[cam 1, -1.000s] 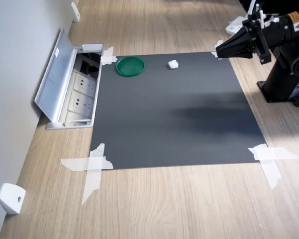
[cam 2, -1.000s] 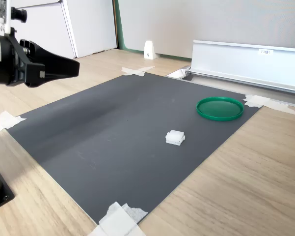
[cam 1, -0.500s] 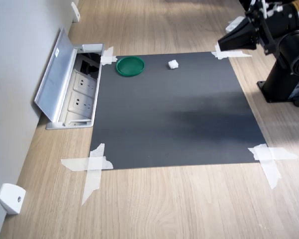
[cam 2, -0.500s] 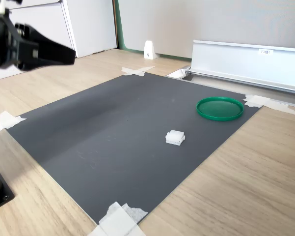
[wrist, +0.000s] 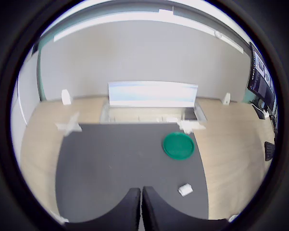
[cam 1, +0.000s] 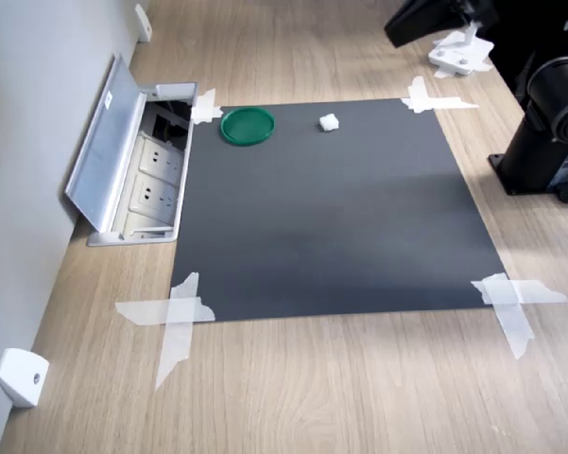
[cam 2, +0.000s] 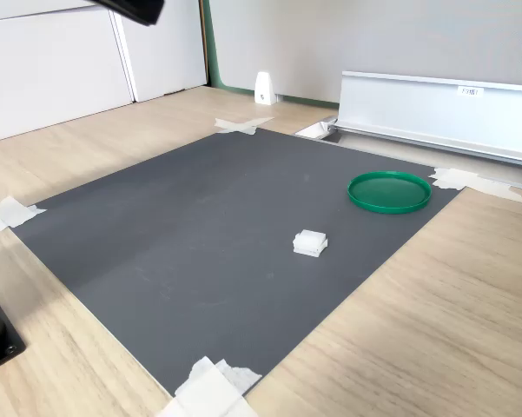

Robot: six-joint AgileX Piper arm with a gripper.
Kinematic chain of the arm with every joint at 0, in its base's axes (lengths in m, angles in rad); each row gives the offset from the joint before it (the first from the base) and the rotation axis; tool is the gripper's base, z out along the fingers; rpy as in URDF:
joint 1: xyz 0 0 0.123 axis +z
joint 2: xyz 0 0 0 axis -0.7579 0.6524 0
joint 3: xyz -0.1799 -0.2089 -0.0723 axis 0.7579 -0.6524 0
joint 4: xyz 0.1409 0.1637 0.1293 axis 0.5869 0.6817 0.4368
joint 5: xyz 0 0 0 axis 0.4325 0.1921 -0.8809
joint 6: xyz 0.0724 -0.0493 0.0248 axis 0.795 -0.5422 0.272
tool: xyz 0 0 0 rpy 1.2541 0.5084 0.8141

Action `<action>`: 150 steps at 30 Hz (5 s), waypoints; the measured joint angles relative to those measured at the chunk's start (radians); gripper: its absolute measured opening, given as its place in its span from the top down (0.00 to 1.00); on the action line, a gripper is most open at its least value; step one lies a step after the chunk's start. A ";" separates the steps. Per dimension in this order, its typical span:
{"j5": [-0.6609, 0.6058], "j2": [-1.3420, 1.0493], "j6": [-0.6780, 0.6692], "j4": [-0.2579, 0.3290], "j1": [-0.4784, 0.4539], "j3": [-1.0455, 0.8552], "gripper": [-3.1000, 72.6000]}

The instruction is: Grasp a white terminal and put it on the green lid.

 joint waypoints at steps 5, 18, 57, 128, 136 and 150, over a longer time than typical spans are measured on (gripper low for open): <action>-0.125 0.155 -0.111 -0.026 0.000 0.096 0.97; -0.333 0.305 -0.538 0.097 -0.134 0.129 0.97; -0.406 0.668 -1.196 0.259 -0.642 0.355 0.00; 0.019 0.975 -0.962 0.085 -0.398 0.245 0.04; 0.021 0.975 -0.953 0.077 -0.398 0.245 0.12; 0.025 0.975 -0.943 0.072 -0.398 0.245 0.35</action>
